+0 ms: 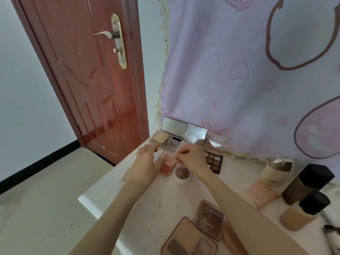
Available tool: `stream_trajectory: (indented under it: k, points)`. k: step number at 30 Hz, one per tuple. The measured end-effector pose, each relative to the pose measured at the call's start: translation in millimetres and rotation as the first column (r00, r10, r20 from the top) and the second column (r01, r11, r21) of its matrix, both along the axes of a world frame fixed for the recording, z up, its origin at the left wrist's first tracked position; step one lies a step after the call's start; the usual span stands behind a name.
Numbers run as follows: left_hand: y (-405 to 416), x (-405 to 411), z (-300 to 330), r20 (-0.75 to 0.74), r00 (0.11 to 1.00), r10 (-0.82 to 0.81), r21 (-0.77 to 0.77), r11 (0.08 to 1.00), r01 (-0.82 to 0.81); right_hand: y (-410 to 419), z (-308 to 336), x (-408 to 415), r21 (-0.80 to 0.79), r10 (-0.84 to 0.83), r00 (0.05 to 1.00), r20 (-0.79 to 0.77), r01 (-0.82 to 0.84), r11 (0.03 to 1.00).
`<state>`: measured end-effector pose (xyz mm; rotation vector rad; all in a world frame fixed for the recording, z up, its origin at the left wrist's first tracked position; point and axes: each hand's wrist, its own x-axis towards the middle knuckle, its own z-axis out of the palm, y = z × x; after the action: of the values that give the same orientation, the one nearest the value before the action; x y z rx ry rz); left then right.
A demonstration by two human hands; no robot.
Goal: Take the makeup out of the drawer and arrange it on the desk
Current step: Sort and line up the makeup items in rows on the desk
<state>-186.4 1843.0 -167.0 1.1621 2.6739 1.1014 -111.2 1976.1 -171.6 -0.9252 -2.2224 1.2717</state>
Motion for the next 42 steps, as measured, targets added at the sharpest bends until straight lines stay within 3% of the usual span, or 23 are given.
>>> stream_trajectory:
  k: [5,13,23,26,31,37,42]
  points:
    - [-13,30,-35,-0.015,0.997,0.073,-0.014,0.997,-0.073,-2,-2,-7,0.000,-0.006,0.999,0.043,0.006,1.000]
    - [-2,36,-40,0.047,0.982,0.183,0.113,0.976,-0.187,-6,-5,-9,0.009,-0.045,0.999,0.030,0.045,0.999]
    - [-4,37,-45,0.049,0.988,0.146,0.184,0.971,-0.153,-7,-9,-3,-0.227,-0.144,0.985,-0.093,0.120,0.966]
    - [-7,38,-46,0.066,0.991,0.120,0.198,0.971,-0.131,-9,-8,9,-0.229,-0.134,0.984,-0.121,0.104,0.968]
    - [-15,44,-42,0.082,0.994,0.069,0.214,0.973,-0.085,-14,-5,44,0.069,-0.037,0.998,-0.046,0.040,0.997]
    - [-36,63,-42,0.047,0.999,-0.027,0.143,0.990,0.020,-25,0,93,0.288,0.044,0.997,0.068,-0.062,0.956]
    - [-52,79,-33,0.140,0.982,-0.129,0.126,0.986,0.112,-33,3,144,0.357,0.198,0.912,0.359,-0.330,0.874]
